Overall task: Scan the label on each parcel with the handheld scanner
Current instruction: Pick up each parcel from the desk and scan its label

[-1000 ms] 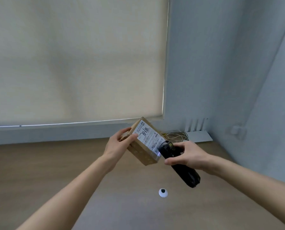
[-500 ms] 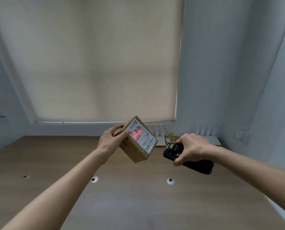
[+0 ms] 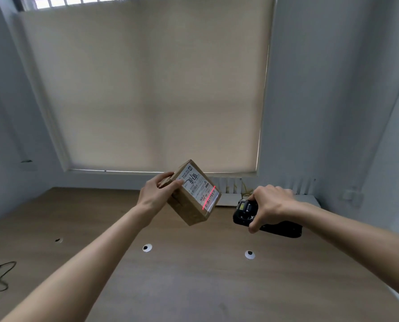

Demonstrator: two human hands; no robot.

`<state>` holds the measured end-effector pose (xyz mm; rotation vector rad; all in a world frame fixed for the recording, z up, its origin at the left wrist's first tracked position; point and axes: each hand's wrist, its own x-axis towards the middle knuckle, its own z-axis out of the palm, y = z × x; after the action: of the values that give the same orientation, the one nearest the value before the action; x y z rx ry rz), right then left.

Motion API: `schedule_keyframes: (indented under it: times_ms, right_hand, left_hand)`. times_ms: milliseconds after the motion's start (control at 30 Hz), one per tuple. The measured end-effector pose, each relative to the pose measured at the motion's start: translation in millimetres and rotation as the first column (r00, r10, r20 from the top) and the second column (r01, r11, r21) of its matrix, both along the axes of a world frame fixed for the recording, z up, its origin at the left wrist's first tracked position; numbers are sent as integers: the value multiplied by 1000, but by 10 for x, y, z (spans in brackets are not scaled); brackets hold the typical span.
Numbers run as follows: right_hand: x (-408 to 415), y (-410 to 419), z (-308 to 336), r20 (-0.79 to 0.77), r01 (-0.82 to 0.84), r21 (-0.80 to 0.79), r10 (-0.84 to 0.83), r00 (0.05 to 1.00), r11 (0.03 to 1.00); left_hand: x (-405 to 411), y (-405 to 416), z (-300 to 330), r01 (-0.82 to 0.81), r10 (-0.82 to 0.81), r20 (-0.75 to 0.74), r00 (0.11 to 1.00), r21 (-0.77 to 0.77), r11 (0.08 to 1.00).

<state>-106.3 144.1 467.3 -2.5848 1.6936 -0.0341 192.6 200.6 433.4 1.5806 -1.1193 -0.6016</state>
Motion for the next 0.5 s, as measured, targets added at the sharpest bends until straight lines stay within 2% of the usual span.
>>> schedule_keyframes:
  times_ms: [367,500]
  right_hand:
    - [359,167,81,-10,4,-14,-4,1000,1000]
    - [540,182,55,76,18,32,-20,997,999]
  left_hand:
    - [318,213,25,-2,2,-19,1000,-20,1000]
    - [501,322,18,-32,31,-41,999,-15,999]
